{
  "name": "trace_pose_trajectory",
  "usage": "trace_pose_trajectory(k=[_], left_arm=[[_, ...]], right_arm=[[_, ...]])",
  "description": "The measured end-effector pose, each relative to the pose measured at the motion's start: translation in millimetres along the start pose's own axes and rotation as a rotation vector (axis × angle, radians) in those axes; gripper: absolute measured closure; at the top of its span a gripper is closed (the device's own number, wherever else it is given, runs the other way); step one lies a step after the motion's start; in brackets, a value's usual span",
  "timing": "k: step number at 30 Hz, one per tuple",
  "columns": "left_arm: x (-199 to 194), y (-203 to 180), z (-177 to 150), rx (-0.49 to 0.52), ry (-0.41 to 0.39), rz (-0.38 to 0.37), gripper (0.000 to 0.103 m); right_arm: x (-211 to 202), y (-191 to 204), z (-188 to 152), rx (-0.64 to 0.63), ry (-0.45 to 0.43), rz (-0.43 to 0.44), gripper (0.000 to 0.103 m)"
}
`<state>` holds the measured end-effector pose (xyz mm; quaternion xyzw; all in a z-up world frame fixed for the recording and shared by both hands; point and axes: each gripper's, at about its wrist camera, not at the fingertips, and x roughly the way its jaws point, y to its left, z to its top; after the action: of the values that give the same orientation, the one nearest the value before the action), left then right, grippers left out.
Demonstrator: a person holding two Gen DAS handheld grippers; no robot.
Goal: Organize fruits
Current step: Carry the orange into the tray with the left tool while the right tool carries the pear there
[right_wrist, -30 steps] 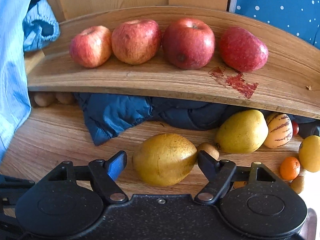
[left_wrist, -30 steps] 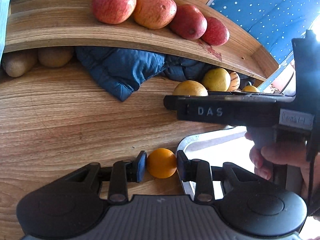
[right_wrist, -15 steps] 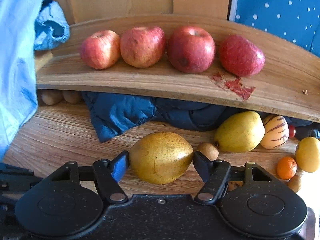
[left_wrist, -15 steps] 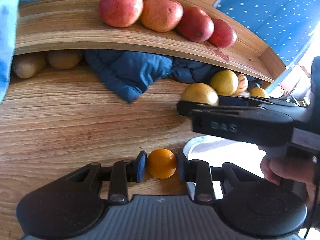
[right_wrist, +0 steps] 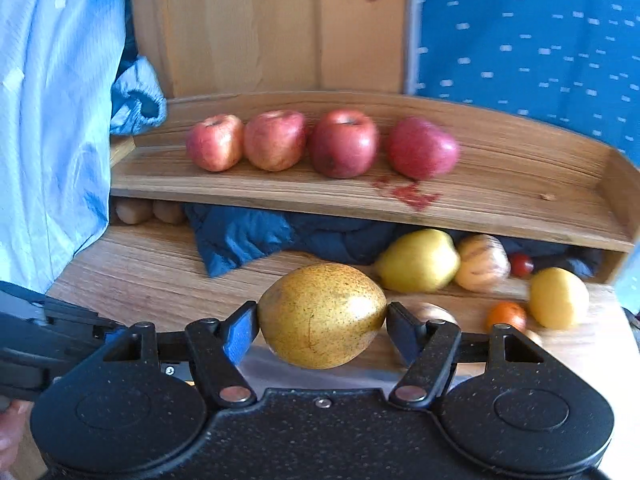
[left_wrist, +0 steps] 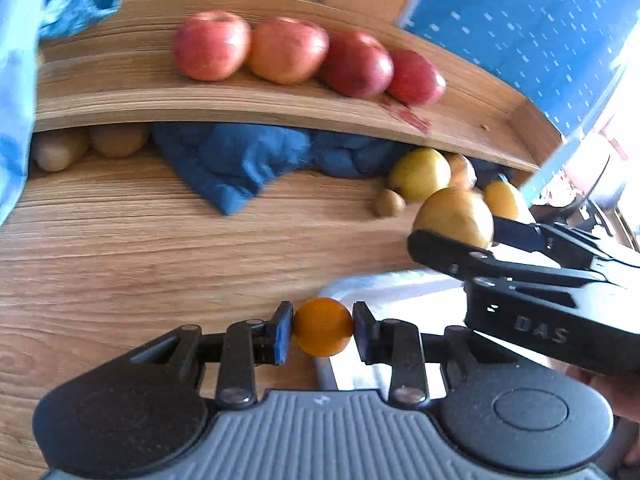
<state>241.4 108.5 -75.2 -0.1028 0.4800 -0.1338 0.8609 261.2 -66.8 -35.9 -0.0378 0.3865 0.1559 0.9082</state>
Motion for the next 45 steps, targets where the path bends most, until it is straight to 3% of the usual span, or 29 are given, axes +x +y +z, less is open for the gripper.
trace_pose_trajectory(k=[9, 17, 26, 32, 34, 39, 43, 45], left_arm=[[17.3, -70.9, -4.6, 0.072, 0.017, -0.071, 0.068], [41.8, -130.6, -20.4, 0.147, 0.09, -0.13, 0.068], [59.4, -159.7, -40.0, 0.123, 0.148, -0.126, 0.068], [57.9, -166.4, -53.2, 0.078, 0.136, -0.093, 0.068], [57.8, -170.2, -57.2, 0.066, 0.13, -0.079, 0.064], [47.0, -168.2, -65.4, 0.024, 0.102, -0.039, 0.04], [36.9, -164.5, -71.6, -0.017, 0.077, 0.002, 0.028], [31.3, -162.7, -72.7, -0.034, 0.06, 0.035, 0.017]], right_arm=[[-55.8, -71.2, -32.1, 0.058, -0.018, -0.081, 0.032], [-88.4, -120.0, -75.3, 0.103, 0.045, -0.159, 0.032], [-101.1, -133.4, -113.0, 0.045, 0.141, -0.108, 0.032], [-99.0, -133.7, -122.6, 0.004, 0.182, -0.049, 0.032], [-97.9, -135.5, -124.9, -0.002, 0.191, -0.034, 0.032], [-99.2, -138.9, -126.6, -0.027, 0.184, -0.002, 0.031], [-100.4, -140.9, -127.4, -0.041, 0.185, 0.029, 0.02], [-101.3, -141.5, -128.0, -0.048, 0.185, 0.047, 0.016]])
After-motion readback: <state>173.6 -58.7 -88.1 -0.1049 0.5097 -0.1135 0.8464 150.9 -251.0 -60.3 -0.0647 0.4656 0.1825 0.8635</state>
